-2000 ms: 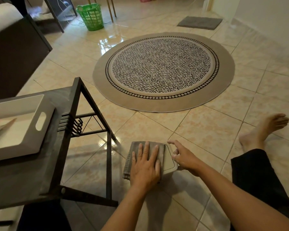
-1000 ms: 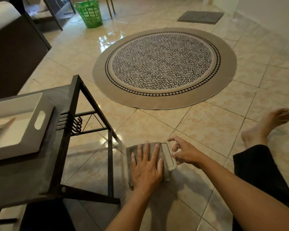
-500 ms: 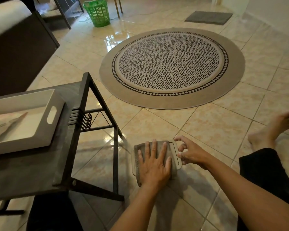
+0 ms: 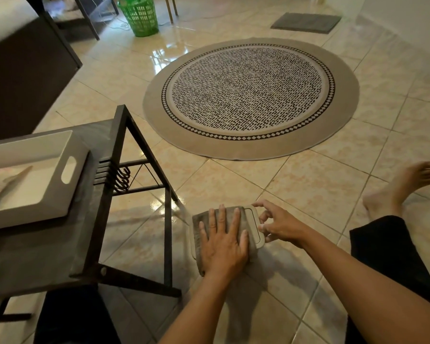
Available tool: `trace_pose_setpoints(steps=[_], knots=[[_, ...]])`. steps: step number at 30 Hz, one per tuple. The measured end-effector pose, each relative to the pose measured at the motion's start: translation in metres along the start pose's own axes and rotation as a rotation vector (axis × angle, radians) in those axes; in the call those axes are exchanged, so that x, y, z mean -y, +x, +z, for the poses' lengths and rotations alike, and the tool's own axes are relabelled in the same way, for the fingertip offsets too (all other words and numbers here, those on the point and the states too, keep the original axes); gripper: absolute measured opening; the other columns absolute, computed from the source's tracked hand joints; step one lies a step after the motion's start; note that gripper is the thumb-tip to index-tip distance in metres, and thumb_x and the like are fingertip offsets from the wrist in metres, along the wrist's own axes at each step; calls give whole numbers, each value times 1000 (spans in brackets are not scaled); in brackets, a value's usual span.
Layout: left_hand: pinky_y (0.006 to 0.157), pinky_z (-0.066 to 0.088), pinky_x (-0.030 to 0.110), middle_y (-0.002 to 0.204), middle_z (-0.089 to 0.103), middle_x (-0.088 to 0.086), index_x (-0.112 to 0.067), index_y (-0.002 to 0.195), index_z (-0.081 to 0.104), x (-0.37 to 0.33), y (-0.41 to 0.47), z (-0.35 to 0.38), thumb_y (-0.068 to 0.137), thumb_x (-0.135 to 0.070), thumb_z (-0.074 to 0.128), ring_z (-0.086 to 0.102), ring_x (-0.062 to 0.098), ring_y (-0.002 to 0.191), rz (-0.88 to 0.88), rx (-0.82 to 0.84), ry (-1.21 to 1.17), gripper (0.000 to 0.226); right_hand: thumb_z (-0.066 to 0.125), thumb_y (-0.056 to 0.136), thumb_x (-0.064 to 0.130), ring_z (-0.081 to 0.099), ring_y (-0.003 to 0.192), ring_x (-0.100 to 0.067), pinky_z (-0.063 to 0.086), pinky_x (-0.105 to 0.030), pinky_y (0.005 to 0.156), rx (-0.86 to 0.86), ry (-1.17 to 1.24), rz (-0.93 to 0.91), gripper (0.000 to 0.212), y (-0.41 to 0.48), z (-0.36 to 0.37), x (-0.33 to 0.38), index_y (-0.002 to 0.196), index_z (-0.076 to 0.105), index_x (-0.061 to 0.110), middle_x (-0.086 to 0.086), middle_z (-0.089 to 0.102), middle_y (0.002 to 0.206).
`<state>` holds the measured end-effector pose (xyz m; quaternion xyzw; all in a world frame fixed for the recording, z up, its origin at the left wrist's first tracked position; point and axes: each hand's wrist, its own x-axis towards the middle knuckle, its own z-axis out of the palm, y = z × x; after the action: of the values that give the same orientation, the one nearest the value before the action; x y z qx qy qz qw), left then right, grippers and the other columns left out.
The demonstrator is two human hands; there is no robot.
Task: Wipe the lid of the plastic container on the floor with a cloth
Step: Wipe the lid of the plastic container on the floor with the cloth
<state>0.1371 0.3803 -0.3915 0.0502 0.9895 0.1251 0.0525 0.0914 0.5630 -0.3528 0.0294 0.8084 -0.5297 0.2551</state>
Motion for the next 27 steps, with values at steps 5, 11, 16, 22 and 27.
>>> trace_pose_setpoints(steps=[5,11,16,22,27], knots=[[118,-18,49,161,-29,-2,-43,151,-19,-2,10,-5,98,-59,14,-33,21,145,8,31,17,64,61,89,-8,61,74,-21,63,-45,73,16,35,10,62,2,-1,3,140,47,24,-10,51,96],[119,-15,51,162,-24,-1,-46,150,-18,-18,4,-1,98,-57,14,-29,23,147,114,39,22,62,54,88,-13,63,81,-22,62,-51,77,14,65,-12,63,3,1,0,141,48,21,-10,51,96],[119,-15,51,162,-26,-1,-45,151,-19,-1,12,-6,99,-58,14,-29,22,147,-4,20,29,63,60,88,-9,63,76,-21,64,-44,72,-34,84,-7,66,3,4,-3,143,47,25,-10,52,94],[116,-19,50,162,-27,-1,-47,148,-24,-10,-8,8,95,-60,6,-32,21,145,28,11,10,62,60,89,-9,63,75,-20,63,-37,67,-35,73,-3,66,3,4,-5,144,47,25,-11,53,96],[118,-17,52,162,-25,0,-44,150,-21,-13,16,-2,96,-57,9,-29,23,147,35,27,33,63,59,87,-10,65,75,-20,64,-41,68,-37,67,-15,66,1,4,-3,140,50,28,-11,52,94]])
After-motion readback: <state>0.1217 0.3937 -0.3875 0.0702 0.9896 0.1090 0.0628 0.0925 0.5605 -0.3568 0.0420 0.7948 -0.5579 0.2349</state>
